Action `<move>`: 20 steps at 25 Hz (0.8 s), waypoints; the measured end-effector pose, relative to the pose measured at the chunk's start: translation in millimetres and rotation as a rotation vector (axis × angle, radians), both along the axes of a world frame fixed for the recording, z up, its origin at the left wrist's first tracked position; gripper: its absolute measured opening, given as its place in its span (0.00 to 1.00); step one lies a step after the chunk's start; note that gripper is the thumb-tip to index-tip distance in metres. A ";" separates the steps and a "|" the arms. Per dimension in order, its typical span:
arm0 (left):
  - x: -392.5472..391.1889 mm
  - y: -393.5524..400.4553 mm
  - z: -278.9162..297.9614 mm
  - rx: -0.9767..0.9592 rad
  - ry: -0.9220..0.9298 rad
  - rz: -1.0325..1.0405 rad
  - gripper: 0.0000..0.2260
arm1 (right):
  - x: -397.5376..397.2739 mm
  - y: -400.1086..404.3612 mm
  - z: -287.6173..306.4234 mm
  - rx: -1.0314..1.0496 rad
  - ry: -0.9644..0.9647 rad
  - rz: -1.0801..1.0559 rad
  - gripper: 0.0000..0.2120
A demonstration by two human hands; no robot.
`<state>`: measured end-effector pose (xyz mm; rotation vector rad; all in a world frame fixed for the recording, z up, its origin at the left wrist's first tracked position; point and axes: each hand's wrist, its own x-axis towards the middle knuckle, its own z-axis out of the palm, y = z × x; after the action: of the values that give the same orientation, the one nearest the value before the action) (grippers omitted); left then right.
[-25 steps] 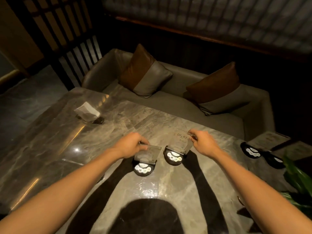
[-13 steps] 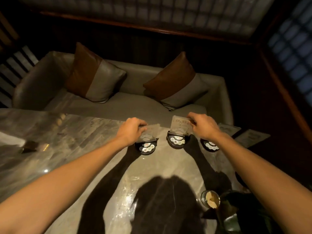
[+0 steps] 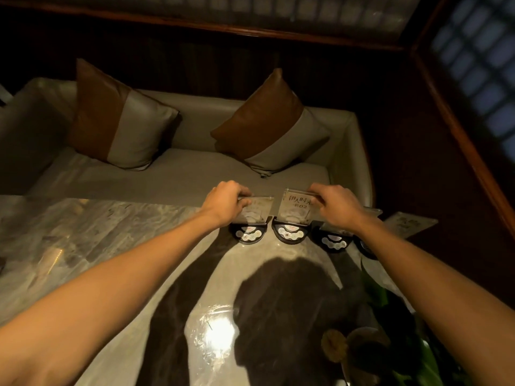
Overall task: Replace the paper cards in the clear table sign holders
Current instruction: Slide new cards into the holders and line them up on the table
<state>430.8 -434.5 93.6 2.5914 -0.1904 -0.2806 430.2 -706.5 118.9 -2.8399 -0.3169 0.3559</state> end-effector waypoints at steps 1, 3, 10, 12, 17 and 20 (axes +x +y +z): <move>1.4 -0.8 -2.0 0.007 0.005 -0.014 0.12 | -0.2 -0.7 -3.4 0.001 0.009 -0.002 0.08; 2.8 -1.1 -4.6 0.007 -0.007 -0.020 0.12 | 1.4 -2.4 -10.9 -0.001 0.025 -0.006 0.09; 0.6 1.7 -6.6 0.011 -0.021 0.006 0.13 | 4.8 -14.8 -21.8 0.043 0.073 -0.082 0.11; 3.4 1.4 -6.3 0.004 -0.004 0.022 0.13 | 6.4 -14.4 -21.5 0.041 0.087 -0.082 0.11; 3.2 6.7 -3.8 -0.008 0.074 0.000 0.17 | 11.5 -9.7 -20.2 -0.072 0.141 -0.061 0.16; -6.5 20.4 7.6 -0.011 0.053 -0.011 0.22 | 10.2 -5.9 -13.2 -0.107 0.140 -0.081 0.25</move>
<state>424.4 -414.1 101.2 2.5691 -0.1873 -0.3505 440.4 -712.4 105.7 -2.9016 -0.1580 0.5676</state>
